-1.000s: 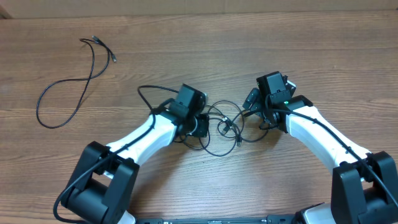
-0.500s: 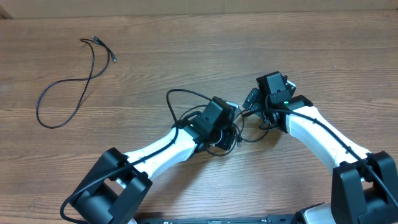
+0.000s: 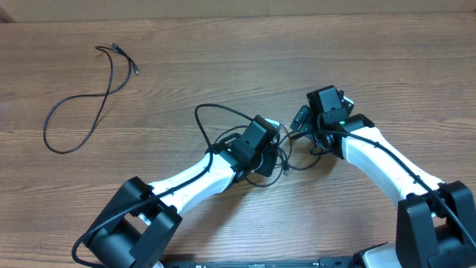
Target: Untangle cables
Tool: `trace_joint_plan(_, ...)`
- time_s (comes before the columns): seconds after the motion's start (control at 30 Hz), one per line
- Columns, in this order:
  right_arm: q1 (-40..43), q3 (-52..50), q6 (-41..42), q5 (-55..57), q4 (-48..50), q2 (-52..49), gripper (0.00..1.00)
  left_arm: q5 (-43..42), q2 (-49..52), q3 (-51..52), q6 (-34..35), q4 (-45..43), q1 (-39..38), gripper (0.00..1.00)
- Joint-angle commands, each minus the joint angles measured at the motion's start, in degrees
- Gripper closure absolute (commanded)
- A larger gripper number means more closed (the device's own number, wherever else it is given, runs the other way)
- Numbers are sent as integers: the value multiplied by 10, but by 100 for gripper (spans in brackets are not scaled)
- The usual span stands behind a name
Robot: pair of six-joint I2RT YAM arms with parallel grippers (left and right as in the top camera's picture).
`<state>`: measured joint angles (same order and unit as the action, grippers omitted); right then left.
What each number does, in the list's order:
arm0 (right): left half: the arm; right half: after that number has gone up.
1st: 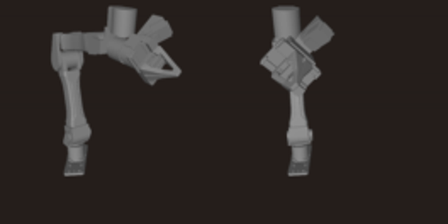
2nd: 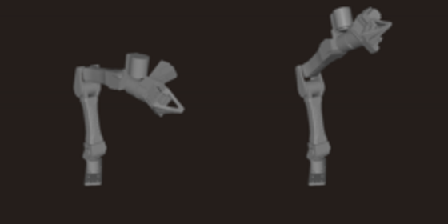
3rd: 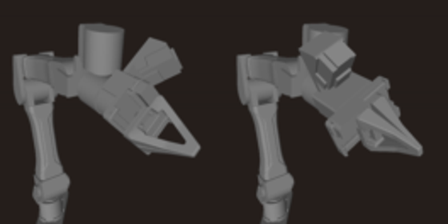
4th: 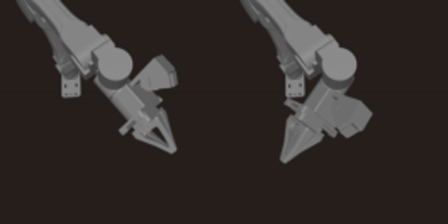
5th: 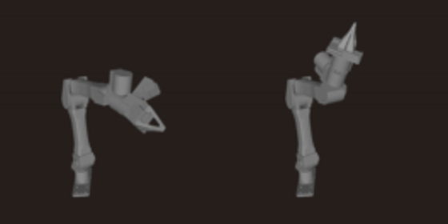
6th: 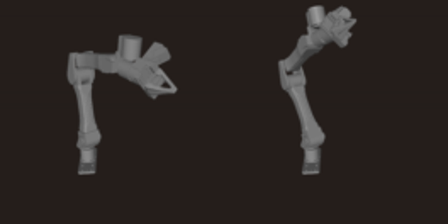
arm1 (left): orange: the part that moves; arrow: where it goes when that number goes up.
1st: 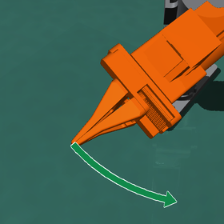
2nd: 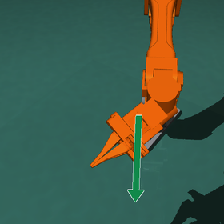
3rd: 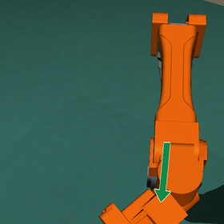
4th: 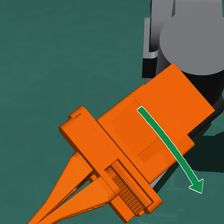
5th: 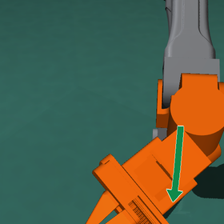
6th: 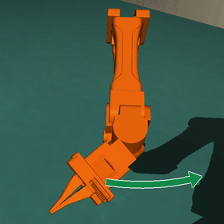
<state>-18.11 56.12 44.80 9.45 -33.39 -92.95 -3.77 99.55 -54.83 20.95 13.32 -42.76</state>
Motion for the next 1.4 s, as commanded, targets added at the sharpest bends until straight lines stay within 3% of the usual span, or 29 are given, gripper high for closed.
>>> trace_joint_plan(0.0, -2, -2, 2, 10, 3, 9, 0, 29, 5, 4, -2, -2, 0, 76)
trace_joint_plan(0.17, -2, -2, 2, 10, 3, 9, 0, 29, 5, 4, -2, -3, 0, 89)
trace_joint_plan(0.37, -2, -2, 2, 10, 3, 9, 0, 29, 16, 4, -2, -30, 0, 90)
trace_joint_plan(0.63, -2, -2, 2, 10, 3, 9, 0, 14, 66, 3, -2, -64, 0, 85)
trace_joint_plan(1.37, -2, -2, 2, 10, 3, 9, 0, 12, 66, 3, -4, -63, 0, 83)
